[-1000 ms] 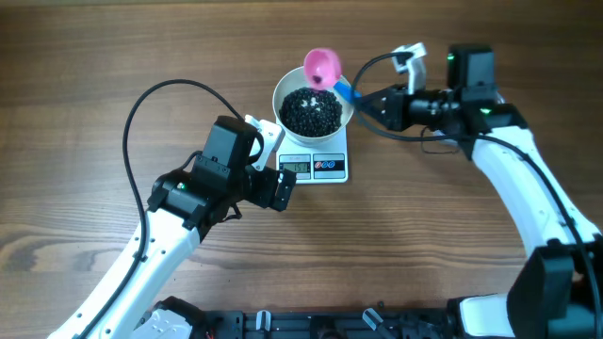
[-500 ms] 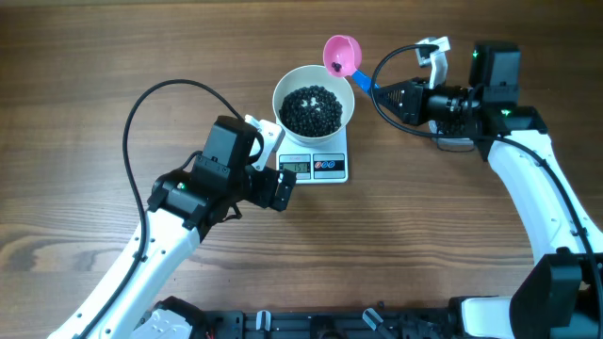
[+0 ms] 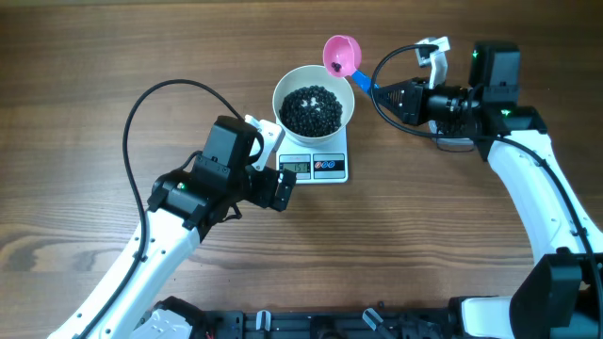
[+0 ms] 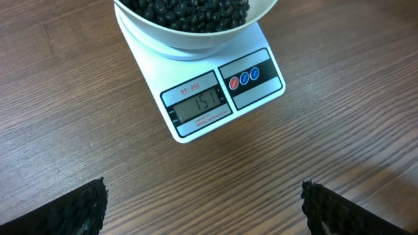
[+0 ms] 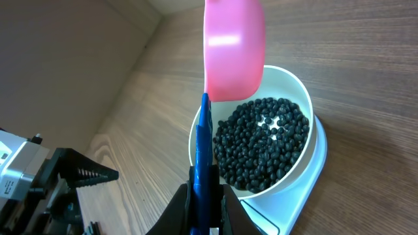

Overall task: Scoop item into bowl and weigh 150g on scale
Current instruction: 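Raise the scoop up and right away from the bowl, then carry the scoop right over the bean tub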

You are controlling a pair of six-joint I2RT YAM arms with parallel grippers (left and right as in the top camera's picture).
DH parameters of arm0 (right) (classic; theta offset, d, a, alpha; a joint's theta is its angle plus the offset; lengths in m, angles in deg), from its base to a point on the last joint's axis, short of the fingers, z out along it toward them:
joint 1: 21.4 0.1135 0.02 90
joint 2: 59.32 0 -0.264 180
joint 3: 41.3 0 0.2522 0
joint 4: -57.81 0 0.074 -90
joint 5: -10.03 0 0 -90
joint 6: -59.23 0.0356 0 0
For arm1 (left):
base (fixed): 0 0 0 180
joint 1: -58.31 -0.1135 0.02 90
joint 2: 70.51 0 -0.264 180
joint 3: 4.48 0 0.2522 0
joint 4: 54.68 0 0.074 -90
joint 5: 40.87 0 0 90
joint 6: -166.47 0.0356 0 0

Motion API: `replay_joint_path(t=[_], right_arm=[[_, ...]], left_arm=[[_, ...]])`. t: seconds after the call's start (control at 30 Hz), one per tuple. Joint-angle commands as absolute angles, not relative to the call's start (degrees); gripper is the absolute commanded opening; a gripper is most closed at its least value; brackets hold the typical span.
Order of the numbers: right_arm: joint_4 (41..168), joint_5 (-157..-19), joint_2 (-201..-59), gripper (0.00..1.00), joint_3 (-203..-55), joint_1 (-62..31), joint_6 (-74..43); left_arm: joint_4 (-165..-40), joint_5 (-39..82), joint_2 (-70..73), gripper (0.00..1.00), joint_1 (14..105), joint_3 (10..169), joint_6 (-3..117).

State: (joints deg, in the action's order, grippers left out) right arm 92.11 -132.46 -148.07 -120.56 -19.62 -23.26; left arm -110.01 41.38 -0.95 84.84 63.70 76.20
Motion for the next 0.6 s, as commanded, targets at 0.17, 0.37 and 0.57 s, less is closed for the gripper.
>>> replay_joint_path(t=[0.17,0.37,0.57], right_arm=[[91.8,-133.9,-147.0,0.04,-120.8,-19.6,-23.1],[91.7,-133.9,-147.0,0.04,-120.8,-19.6,-23.1],[91.8,-134.0,-146.9,0.04,-120.8,-20.7,-23.1]], left_arm=[[-109.9,41.7,-0.7,1.00,85.1,64.7,76.0],[-109.9,41.7,-0.7,1.00,85.1,64.7,76.0],[-109.9,41.7,-0.7,1.00,85.1,64.7,76.0]])
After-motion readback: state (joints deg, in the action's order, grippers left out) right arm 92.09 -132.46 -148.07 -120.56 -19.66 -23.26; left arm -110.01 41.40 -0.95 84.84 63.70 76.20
